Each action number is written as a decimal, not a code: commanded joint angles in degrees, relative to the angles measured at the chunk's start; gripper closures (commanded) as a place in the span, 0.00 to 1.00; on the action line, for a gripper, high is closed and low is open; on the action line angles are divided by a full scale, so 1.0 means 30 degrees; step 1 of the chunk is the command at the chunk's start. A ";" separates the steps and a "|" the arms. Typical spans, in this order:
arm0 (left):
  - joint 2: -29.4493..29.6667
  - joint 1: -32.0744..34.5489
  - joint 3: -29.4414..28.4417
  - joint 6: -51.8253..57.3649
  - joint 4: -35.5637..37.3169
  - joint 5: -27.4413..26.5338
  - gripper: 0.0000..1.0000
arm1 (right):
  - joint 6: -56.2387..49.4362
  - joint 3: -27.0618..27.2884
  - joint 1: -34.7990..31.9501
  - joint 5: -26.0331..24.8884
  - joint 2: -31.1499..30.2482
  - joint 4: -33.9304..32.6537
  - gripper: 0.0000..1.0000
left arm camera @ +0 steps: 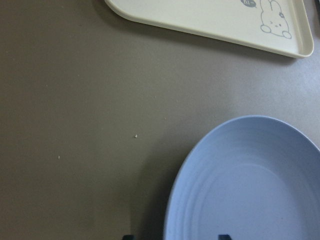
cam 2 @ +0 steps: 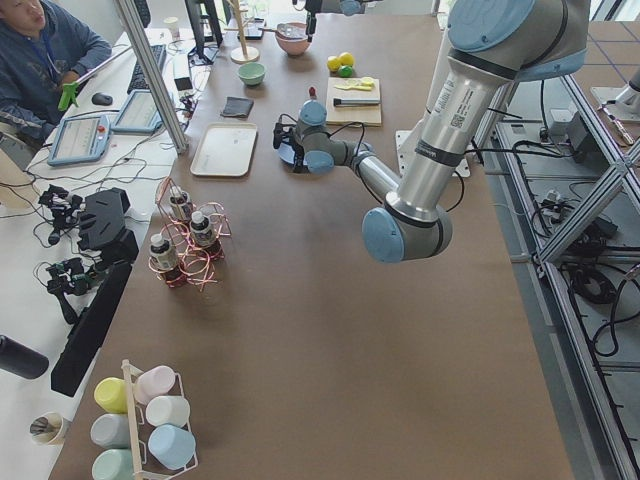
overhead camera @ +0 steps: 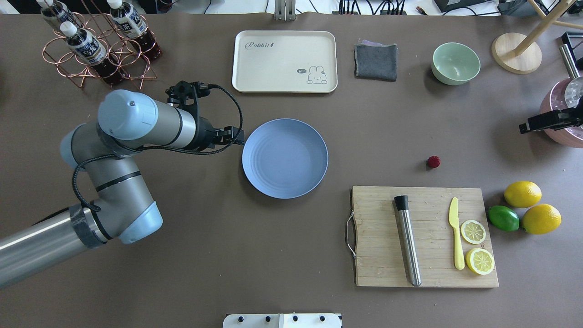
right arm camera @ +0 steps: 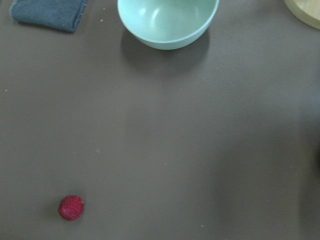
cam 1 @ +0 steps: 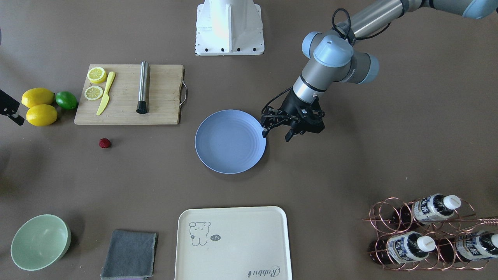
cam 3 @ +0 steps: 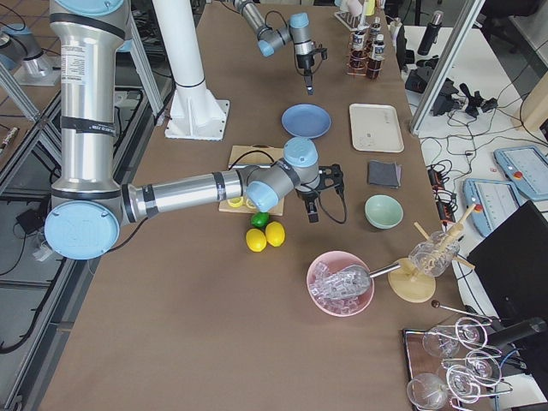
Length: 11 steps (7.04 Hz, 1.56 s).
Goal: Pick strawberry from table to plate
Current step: 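Withdraw the left arm while moving the right gripper above the red strawberry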
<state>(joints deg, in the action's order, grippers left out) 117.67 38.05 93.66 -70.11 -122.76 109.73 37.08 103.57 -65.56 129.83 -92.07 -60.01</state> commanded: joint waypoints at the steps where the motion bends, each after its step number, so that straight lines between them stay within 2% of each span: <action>1: -0.2240 0.1900 0.3048 0.4219 0.3468 0.1421 0.01 | 0.3993 -0.0188 0.2680 -0.1604 0.1971 -0.0034 0.00; 3: -0.5892 0.5604 0.3552 0.9861 0.3568 0.3317 0.00 | 0.5801 -0.0306 0.4707 -0.3715 0.3236 -0.1315 0.00; 4: -0.8437 0.8237 0.3991 1.4505 0.3509 0.4777 0.00 | 0.5834 -0.0335 0.5150 -0.4333 0.3443 -0.1991 0.00; 5: -0.9246 1.1947 0.2865 1.8641 0.4001 0.7663 0.00 | 0.5921 -0.0364 0.5590 -0.4804 0.3445 -0.2230 0.00; 6: -0.9312 1.4217 0.1316 2.1234 0.4499 0.8997 0.00 | 0.6038 -0.0336 0.5768 -0.4895 0.3445 -0.2232 0.00; 7: -0.9458 1.4878 0.0895 2.1840 0.6071 0.8923 0.00 | 0.6068 -0.0335 0.5828 -0.4925 0.3474 -0.2232 0.00; 8: -0.9285 1.5842 0.1064 2.1846 1.0553 0.8487 0.00 | 0.6069 -0.0335 0.5886 -0.4925 0.3446 -0.2232 0.00; 9: -0.8471 1.6983 0.1327 2.2020 1.3991 0.8396 0.00 | 0.6069 -0.0393 0.5974 -0.4925 0.3416 -0.2232 0.00; 10: -0.9623 1.7777 0.1214 2.3095 1.3242 0.7931 0.00 | 0.6040 -0.0684 0.6091 -0.4954 0.3416 -0.2174 0.00; 11: -0.9896 1.7814 0.1097 2.3164 1.3206 0.6418 0.00 | 0.6155 -0.1064 0.6382 -0.5245 0.3416 -0.2086 0.01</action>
<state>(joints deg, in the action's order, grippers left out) 89.47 90.12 97.24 -1.93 -83.95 132.94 55.30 101.57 -47.25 114.79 -81.81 -66.53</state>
